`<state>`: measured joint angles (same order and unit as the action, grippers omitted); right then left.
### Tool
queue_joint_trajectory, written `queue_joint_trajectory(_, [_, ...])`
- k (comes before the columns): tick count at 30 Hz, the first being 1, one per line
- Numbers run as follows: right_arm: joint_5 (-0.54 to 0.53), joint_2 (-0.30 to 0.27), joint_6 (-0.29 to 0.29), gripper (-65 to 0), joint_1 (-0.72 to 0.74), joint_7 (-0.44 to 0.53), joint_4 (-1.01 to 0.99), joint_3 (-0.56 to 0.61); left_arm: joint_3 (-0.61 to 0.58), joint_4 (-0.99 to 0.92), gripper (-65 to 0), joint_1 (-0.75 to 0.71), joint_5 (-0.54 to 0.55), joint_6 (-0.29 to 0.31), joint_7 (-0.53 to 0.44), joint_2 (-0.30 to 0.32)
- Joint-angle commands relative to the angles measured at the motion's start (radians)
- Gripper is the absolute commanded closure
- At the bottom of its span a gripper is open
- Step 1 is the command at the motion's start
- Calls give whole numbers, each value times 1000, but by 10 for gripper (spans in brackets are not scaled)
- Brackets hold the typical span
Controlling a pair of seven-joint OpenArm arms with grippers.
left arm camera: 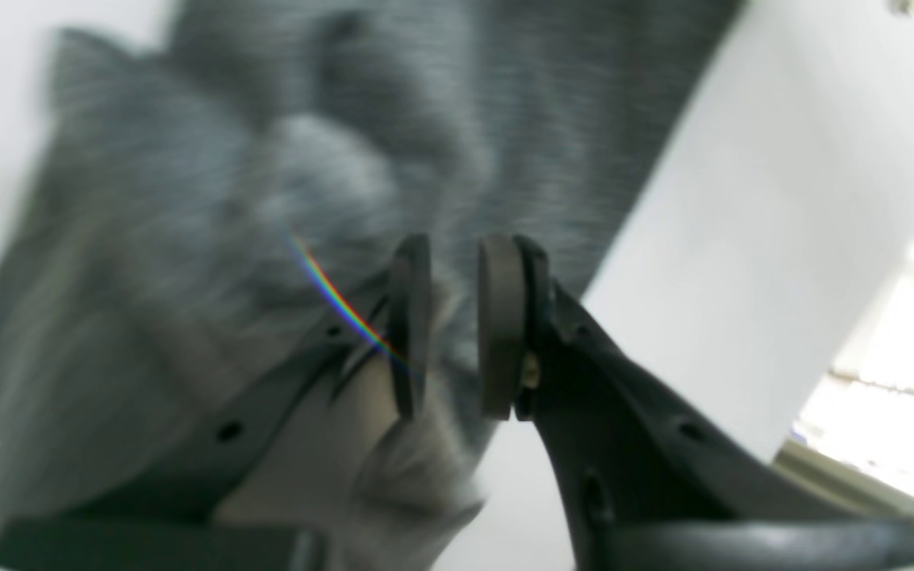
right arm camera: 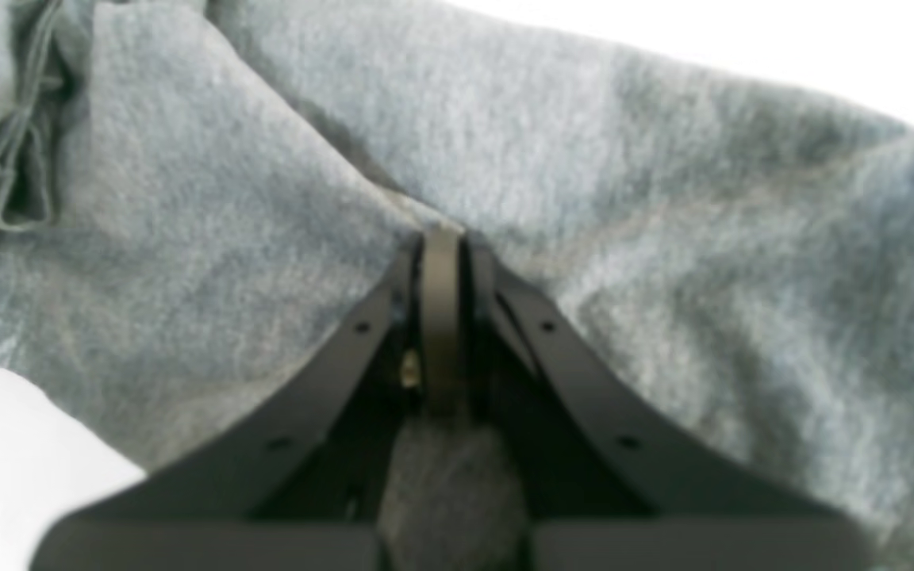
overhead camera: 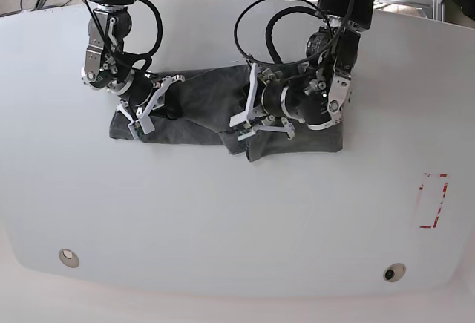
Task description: Fold the T-shirt properly
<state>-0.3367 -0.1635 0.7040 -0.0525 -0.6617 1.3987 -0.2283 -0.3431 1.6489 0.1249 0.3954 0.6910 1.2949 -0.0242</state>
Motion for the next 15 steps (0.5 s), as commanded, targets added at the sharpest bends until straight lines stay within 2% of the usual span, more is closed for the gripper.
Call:
queue_joint_trajectory(1, [47, -6, -6, -22, 0, -54, -2, 0, -60, -19, -87, 42, 12, 7, 5, -9])
queue_joint_trajectory(7, [47, -6, -6, -22, 1, -54, -2, 0, -141, 4, -87, 60, 14, 7, 35, -10])
queue_joint_trajectory(12, [47, -6, -6, -22, 1, -54, -2, 0, -96, 173, -87, 52, 12, 7, 44, -4])
queue_joint_trajectory(15, [47, -6, -6, -22, 1, -54, -2, 0, -23, 251, -87, 32, 7, 7, 44, 14])
